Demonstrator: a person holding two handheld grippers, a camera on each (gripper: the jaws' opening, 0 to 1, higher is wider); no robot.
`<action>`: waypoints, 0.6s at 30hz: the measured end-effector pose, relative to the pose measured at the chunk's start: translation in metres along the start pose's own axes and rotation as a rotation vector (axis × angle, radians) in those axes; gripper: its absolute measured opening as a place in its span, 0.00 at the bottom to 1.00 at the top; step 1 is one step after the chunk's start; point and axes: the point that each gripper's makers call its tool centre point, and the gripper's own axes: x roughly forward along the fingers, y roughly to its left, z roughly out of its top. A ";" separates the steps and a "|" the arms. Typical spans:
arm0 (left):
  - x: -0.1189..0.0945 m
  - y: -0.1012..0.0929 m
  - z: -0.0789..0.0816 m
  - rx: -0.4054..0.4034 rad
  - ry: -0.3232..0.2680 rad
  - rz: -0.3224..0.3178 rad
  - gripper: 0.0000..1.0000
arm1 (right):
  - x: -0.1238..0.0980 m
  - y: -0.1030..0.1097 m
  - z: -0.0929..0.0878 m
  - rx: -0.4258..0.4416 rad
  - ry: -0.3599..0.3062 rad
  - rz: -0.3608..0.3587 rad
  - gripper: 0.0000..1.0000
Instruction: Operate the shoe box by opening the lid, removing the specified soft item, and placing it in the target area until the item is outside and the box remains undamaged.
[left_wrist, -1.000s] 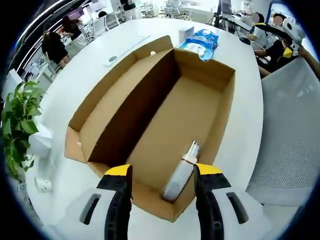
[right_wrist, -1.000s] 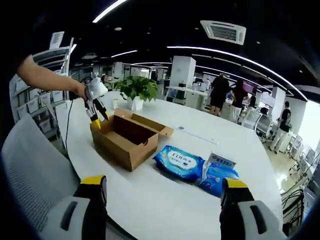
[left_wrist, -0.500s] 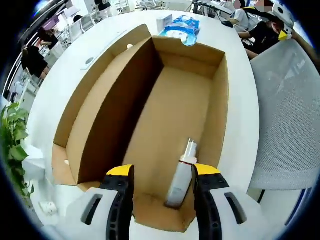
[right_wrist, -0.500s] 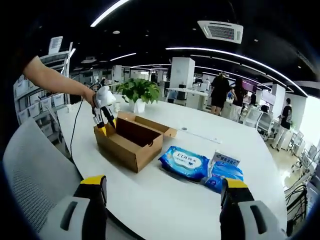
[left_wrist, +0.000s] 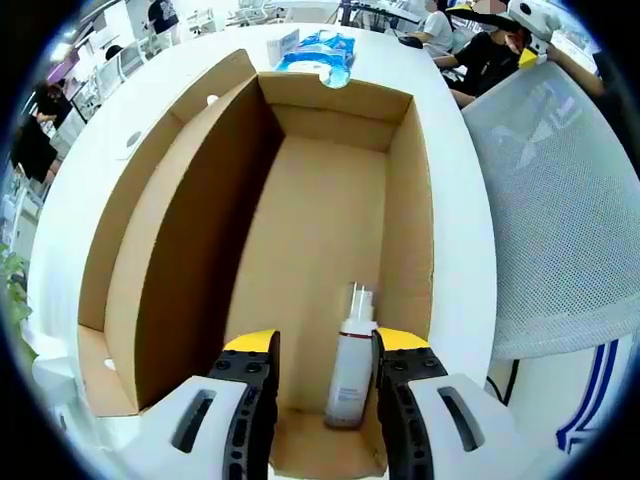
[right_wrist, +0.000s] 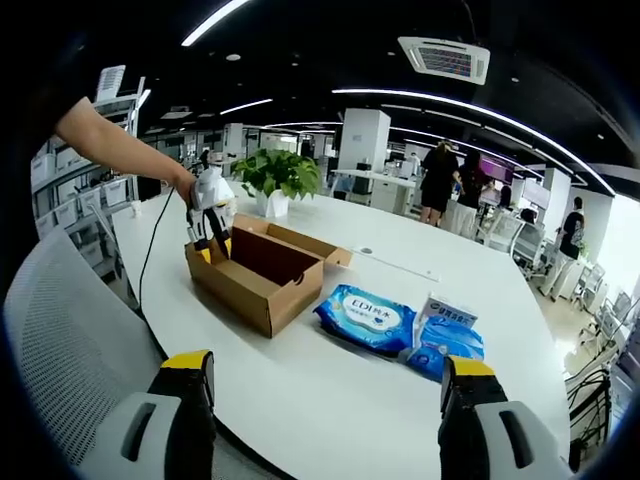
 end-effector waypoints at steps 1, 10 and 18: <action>0.000 -0.001 0.000 0.006 0.002 -0.008 0.35 | 0.000 0.000 0.000 0.001 0.002 0.000 0.94; 0.009 -0.004 0.001 0.073 0.036 -0.060 0.34 | -0.001 -0.002 -0.004 0.002 0.017 -0.013 0.93; 0.017 -0.006 -0.003 0.082 0.078 -0.092 0.33 | -0.002 -0.006 -0.005 0.003 0.028 -0.033 0.92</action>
